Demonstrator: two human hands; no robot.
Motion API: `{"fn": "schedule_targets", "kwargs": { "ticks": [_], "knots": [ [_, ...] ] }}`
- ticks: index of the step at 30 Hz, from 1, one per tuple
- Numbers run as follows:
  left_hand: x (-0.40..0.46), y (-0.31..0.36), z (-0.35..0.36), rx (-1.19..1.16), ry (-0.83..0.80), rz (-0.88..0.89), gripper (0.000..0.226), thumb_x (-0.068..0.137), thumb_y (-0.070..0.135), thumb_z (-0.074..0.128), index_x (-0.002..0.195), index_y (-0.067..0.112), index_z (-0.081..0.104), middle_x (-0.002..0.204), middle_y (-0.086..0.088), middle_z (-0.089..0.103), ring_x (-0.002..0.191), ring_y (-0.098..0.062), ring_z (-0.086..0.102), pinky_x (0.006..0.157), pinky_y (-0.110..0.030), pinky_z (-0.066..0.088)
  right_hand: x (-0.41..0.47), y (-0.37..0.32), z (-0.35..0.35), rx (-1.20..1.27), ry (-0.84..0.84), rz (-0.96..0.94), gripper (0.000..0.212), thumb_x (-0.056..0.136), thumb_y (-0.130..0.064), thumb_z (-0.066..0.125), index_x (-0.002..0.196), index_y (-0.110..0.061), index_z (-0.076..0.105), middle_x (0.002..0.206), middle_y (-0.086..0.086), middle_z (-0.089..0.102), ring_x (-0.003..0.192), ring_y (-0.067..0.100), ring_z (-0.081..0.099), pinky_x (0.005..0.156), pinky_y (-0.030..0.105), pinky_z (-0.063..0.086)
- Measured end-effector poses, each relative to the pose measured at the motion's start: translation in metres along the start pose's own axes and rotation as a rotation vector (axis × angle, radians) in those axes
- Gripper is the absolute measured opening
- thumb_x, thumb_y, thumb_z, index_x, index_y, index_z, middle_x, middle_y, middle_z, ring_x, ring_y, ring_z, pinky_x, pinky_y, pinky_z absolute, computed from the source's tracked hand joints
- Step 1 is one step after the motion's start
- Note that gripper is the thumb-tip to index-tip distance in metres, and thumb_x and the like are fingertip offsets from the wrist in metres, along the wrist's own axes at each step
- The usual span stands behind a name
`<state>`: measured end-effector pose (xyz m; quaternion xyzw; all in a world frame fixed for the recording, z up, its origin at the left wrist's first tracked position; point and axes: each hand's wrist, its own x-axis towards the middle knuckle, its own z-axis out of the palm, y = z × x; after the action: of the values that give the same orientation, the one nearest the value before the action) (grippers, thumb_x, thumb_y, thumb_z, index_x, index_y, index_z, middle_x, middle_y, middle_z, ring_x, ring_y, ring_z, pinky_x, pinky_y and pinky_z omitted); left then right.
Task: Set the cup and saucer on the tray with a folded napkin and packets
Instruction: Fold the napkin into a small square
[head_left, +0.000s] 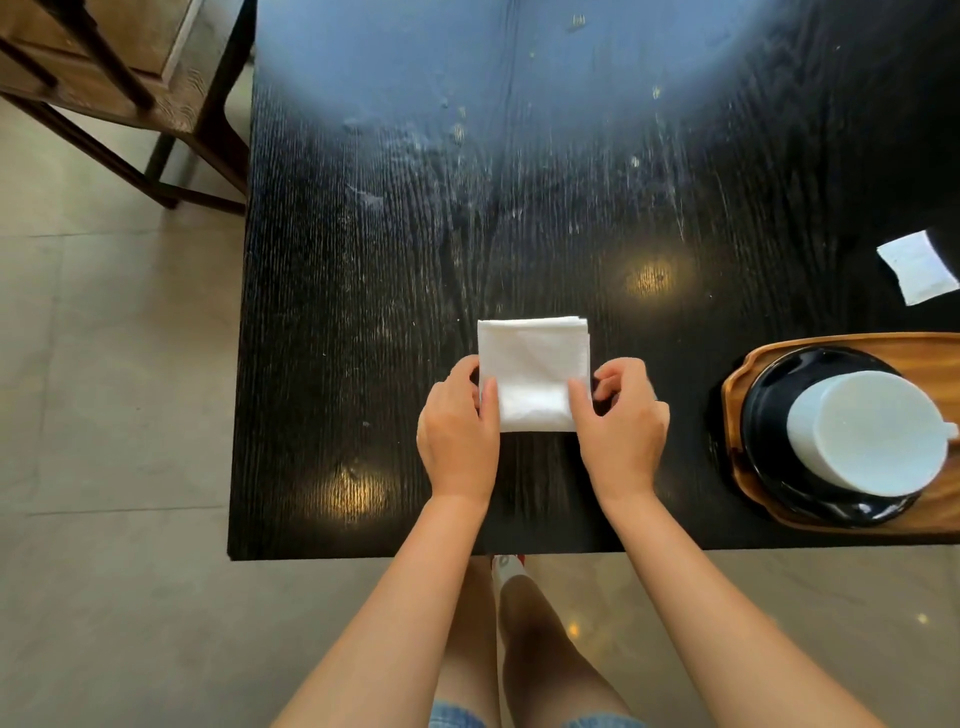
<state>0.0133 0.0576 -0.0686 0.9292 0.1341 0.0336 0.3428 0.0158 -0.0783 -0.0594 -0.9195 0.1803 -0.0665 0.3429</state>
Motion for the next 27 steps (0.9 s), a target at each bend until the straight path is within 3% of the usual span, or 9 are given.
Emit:
{"fn": "schedule_targets", "kwargs": {
  "ticks": [2, 3, 5, 6, 8, 11, 14, 20, 27],
  "knots": [
    [0.002, -0.002, 0.002, 0.102, 0.043, 0.037, 0.042, 0.086, 0.017, 0.061, 0.125, 0.010, 0.050, 0.092, -0.005, 0.058, 0.083, -0.018, 0.052, 0.075, -0.036, 0.045, 0.004, -0.003, -0.003, -0.112, 0.015, -0.064, 0.030, 0.080, -0.021, 0.064, 0.106, -0.013, 0.053, 0.094, 0.005, 0.057, 0.087, 0.019, 0.053, 0.083, 0.039, 0.043],
    [0.003, -0.003, 0.003, 0.164, 0.052, 0.093, 0.050, 0.085, 0.017, 0.060, 0.132, 0.011, 0.042, 0.108, -0.008, 0.056, 0.099, -0.022, 0.052, 0.083, -0.039, 0.042, 0.006, -0.005, -0.003, -0.187, -0.012, -0.155, 0.042, 0.080, -0.017, 0.063, 0.120, -0.013, 0.049, 0.110, 0.007, 0.057, 0.104, 0.023, 0.051, 0.090, 0.041, 0.042],
    [0.009, -0.008, 0.004, 0.306, -0.010, 0.287, 0.060, 0.088, 0.011, 0.047, 0.143, 0.013, 0.025, 0.141, -0.010, 0.035, 0.132, -0.024, 0.032, 0.102, -0.043, 0.029, 0.011, -0.007, 0.001, -0.357, -0.124, -0.390, 0.061, 0.081, -0.004, 0.051, 0.138, -0.015, 0.033, 0.141, 0.010, 0.042, 0.133, 0.026, 0.033, 0.106, 0.045, 0.030],
    [0.013, -0.012, 0.004, 0.360, -0.056, 0.389, 0.063, 0.088, 0.007, 0.041, 0.146, 0.014, 0.017, 0.149, -0.008, 0.023, 0.139, -0.024, 0.021, 0.109, -0.044, 0.020, 0.013, -0.007, 0.004, -0.408, -0.180, -0.479, 0.064, 0.081, -0.001, 0.042, 0.142, -0.015, 0.027, 0.148, 0.011, 0.034, 0.140, 0.026, 0.022, 0.111, 0.047, 0.022],
    [0.021, -0.018, 0.003, 0.401, -0.157, 0.518, 0.067, 0.087, 0.006, 0.035, 0.148, 0.014, 0.009, 0.155, -0.006, 0.011, 0.143, -0.022, 0.010, 0.114, -0.047, 0.007, 0.018, -0.004, 0.008, -0.423, -0.278, -0.544, 0.063, 0.083, -0.002, 0.031, 0.145, -0.014, 0.023, 0.153, 0.011, 0.025, 0.143, 0.024, 0.012, 0.113, 0.048, 0.016],
    [0.028, -0.026, 0.001, 0.435, -0.288, 0.582, 0.060, 0.094, 0.027, 0.030, 0.148, 0.013, 0.009, 0.156, -0.004, 0.011, 0.143, -0.019, 0.008, 0.114, -0.049, 0.008, 0.023, 0.006, 0.010, -0.472, -0.369, -0.549, 0.058, 0.089, -0.016, 0.033, 0.145, -0.010, 0.021, 0.154, 0.010, 0.021, 0.143, 0.022, 0.011, 0.115, 0.048, 0.016],
    [0.032, -0.032, 0.001, 0.498, -0.366, 0.592, 0.062, 0.095, 0.043, 0.024, 0.148, 0.015, 0.010, 0.156, -0.002, 0.007, 0.144, -0.018, 0.006, 0.113, -0.053, 0.009, 0.025, 0.012, 0.010, -0.518, -0.416, -0.567, 0.059, 0.094, -0.035, 0.027, 0.146, -0.010, 0.015, 0.155, 0.007, 0.012, 0.143, 0.020, 0.006, 0.115, 0.044, 0.008],
    [0.033, -0.031, 0.001, 0.525, -0.387, 0.588, 0.064, 0.093, 0.044, 0.025, 0.148, 0.013, 0.012, 0.156, -0.005, 0.013, 0.144, -0.019, 0.006, 0.112, -0.054, 0.008, 0.026, 0.012, 0.011, -0.616, -0.435, -0.574, 0.062, 0.092, -0.036, 0.029, 0.146, -0.009, 0.016, 0.154, 0.010, 0.021, 0.143, 0.021, 0.011, 0.113, 0.048, 0.010],
    [0.000, -0.032, -0.006, 0.524, -0.424, 0.533, 0.067, 0.093, 0.046, 0.024, 0.149, 0.013, 0.005, 0.156, -0.005, 0.006, 0.145, -0.019, -0.001, 0.112, -0.055, 0.010, 0.001, 0.017, 0.000, -0.625, -0.451, -0.627, 0.061, 0.092, -0.035, 0.027, 0.145, -0.007, 0.017, 0.154, 0.011, 0.019, 0.142, 0.023, 0.011, 0.113, 0.045, 0.012]
  ]
}}
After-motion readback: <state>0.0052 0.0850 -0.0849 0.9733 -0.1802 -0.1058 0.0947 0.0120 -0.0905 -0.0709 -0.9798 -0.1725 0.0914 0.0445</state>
